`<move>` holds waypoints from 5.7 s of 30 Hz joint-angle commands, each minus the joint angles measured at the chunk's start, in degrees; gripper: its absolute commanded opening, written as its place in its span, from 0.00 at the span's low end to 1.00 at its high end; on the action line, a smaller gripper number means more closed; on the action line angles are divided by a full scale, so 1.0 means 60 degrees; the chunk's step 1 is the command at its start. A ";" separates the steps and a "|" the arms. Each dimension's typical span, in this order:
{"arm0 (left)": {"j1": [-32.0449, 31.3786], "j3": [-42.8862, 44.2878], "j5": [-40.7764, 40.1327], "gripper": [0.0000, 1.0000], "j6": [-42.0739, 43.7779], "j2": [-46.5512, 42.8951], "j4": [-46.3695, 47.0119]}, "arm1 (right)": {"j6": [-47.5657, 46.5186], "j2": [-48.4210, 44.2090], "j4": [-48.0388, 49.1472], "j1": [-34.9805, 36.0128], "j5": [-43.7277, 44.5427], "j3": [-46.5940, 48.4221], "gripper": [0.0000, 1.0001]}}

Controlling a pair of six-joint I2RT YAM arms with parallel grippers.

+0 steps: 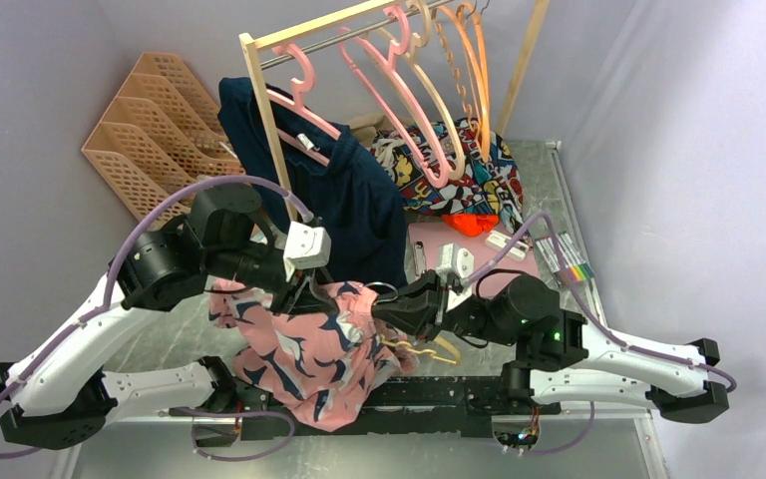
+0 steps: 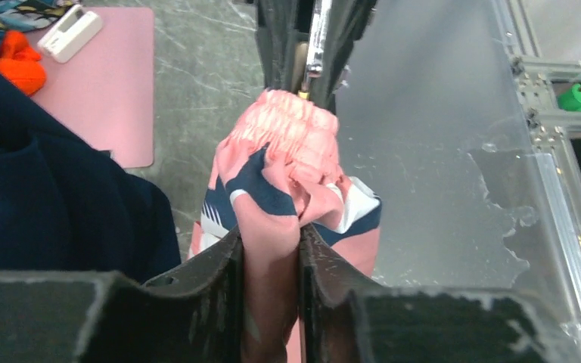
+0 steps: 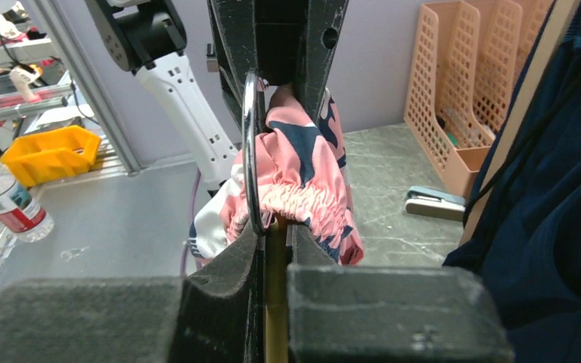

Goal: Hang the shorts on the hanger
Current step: Hang the shorts on the hanger.

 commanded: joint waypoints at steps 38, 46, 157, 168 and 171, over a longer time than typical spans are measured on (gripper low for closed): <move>-0.0169 -0.1495 -0.2942 0.07 -0.0646 -0.2544 0.0562 | 0.0412 0.0360 -0.1268 0.0051 0.0050 0.2247 0.68; -0.0176 -0.1179 -0.4075 0.07 -0.1438 -0.4118 0.1009 | 0.1020 -0.0816 -0.2290 0.0052 0.1231 0.2420 0.69; -0.0165 -0.1583 -0.3045 0.07 -0.2804 -0.4989 0.0011 | 0.6195 0.0411 -0.9898 0.0052 0.8088 0.4383 0.00; -0.0165 -0.1625 -0.2811 0.07 -0.2988 -0.4767 0.0204 | 0.5645 0.0695 -0.9282 0.0052 0.7723 0.4428 0.00; -0.0165 -0.1855 -0.3029 0.07 -0.3003 -0.4640 0.0020 | 0.5209 0.0836 -0.9054 0.0052 0.7350 0.4963 0.00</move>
